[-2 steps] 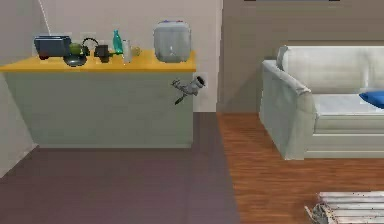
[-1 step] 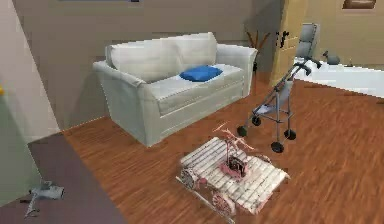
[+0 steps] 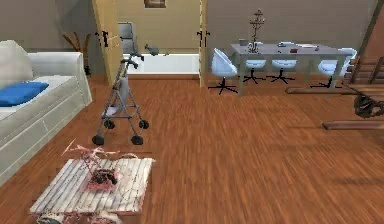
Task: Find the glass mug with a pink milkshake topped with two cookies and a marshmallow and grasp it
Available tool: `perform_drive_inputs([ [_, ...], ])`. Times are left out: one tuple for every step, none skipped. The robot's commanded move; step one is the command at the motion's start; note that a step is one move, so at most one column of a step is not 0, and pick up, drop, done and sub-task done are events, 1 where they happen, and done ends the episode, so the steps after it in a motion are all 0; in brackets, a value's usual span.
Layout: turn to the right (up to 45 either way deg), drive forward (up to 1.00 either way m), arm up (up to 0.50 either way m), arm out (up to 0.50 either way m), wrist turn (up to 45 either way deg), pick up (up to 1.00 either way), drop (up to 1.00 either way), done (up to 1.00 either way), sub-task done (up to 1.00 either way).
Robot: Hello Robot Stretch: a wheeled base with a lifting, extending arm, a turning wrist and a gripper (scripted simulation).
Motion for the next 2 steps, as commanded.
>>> perform_drive_inputs([
  [12.0,0.0,0.0,0.0,0.0,0.0,0.0,0.0,0.0],
  [0.0,1.0,0.0,0.0,0.0,0.0,0.0,0.0,0.0],
])
